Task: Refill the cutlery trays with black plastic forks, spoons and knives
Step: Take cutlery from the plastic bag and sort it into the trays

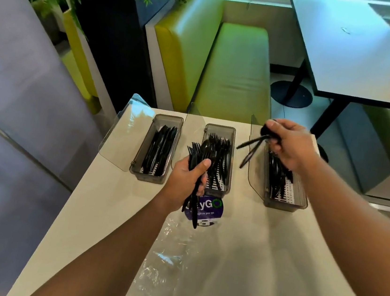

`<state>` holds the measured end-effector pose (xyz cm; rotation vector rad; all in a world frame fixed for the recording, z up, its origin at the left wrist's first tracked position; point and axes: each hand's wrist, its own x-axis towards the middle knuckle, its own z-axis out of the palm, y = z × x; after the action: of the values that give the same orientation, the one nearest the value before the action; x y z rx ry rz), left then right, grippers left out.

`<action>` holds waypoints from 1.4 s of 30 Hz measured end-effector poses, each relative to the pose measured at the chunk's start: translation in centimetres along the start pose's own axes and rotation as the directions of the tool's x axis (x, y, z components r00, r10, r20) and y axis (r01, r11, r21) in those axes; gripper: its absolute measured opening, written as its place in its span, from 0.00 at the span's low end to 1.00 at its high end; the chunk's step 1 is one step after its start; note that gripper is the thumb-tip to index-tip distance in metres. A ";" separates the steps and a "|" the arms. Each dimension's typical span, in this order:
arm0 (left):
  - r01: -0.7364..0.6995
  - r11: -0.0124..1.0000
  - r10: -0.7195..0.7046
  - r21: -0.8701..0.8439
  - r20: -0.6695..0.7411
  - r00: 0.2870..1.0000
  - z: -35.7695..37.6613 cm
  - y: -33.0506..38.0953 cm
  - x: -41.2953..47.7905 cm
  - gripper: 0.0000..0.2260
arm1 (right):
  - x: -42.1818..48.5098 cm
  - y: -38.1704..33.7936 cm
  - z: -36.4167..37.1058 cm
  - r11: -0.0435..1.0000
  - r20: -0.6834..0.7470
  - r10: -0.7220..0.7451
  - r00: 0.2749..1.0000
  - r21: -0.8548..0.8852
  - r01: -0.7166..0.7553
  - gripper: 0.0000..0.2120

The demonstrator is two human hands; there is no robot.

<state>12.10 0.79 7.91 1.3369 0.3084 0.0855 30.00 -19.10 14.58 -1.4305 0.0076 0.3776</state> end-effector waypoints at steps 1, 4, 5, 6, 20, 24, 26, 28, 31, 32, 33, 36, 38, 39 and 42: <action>0.002 1.000 -0.002 0.002 0.010 1.000 0.1 -0.1 0.1 0.08 | 1.0 0.0 -1.6 0.998 -0.022 -0.013 1.000 -0.068 0.012 0.04; 0.017 1.000 -0.017 0.009 0.027 0.999 0.2 -0.3 0.6 0.08 | 3.2 0.4 -5.8 0.953 -0.084 -0.001 0.996 -0.301 -0.024 0.04; 0.024 1.000 -0.024 0.008 0.029 0.999 0.3 -0.3 0.6 0.08 | 3.7 0.6 -6.9 0.924 -0.090 0.011 0.996 -0.380 -0.045 0.03; 0.029 1.000 -0.029 0.005 0.032 0.999 0.3 -0.3 0.7 0.08 | 4.1 0.8 -7.8 0.884 -0.093 0.024 0.995 -0.463 -0.064 0.04; 0.125 0.991 -0.124 -0.040 0.037 0.992 0.7 -1.6 0.7 0.04 | 4.4 5.4 -5.7 0.644 -0.104 -0.094 0.990 -0.765 -0.020 0.16; 0.107 0.994 -0.106 -0.035 0.043 0.993 0.8 -1.3 0.4 0.09 | 1.4 3.4 -0.6 0.761 0.067 -0.170 0.983 -0.625 0.174 0.07; 0.085 0.996 -0.083 -0.033 0.044 0.996 0.7 -1.2 0.4 0.10 | -0.1 2.6 2.3 0.801 0.218 -0.131 0.967 -0.551 0.233 0.09; 0.058 0.998 -0.057 -0.037 0.042 0.998 0.7 -1.0 0.1 0.07 | -1.6 2.3 4.4 0.826 0.343 -0.035 0.939 -0.519 0.220 0.13; 0.032 0.998 -0.030 -0.059 0.040 0.999 0.6 -0.7 -0.3 0.05 | -3.0 3.3 6.9 0.842 0.434 0.126 0.892 -0.522 0.135 0.12; 0.033 0.998 -0.031 -0.060 0.039 0.999 0.5 -0.6 -0.4 0.04 | -3.3 3.6 7.4 0.855 0.427 0.154 0.891 -0.509 0.096 0.09; 0.035 0.998 -0.033 -0.057 0.037 0.999 0.3 -0.5 -0.6 0.04 | -3.6 3.8 7.8 0.879 0.407 0.169 0.898 -0.475 0.050 0.07; 0.064 0.996 -0.061 -0.060 0.052 0.997 -0.5 -0.6 -1.1 0.05 | -4.1 3.5 8.3 0.968 0.305 0.188 0.933 -0.215 -0.125 0.03; 0.091 0.993 -0.085 -0.075 0.078 0.993 -1.0 -0.6 -1.5 0.07 | -4.1 2.9 8.4 0.983 0.258 0.172 0.951 0.018 -0.183 0.03; 0.107 0.991 -0.099 -0.082 0.087 0.991 -1.1 -0.6 -1.7 0.08 | -4.1 2.6 8.4 0.979 0.233 0.149 0.961 0.103 -0.177 0.02; 0.128 0.989 -0.121 -0.080 0.089 0.989 -1.6 -0.5 -2.3 0.09 | -3.9 2.0 8.6 0.962 0.136 0.109 0.985 0.234 -0.139 0.05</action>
<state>9.41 1.58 7.48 1.2298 0.3130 -0.0617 23.93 -11.65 14.89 -1.1661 0.0435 0.5486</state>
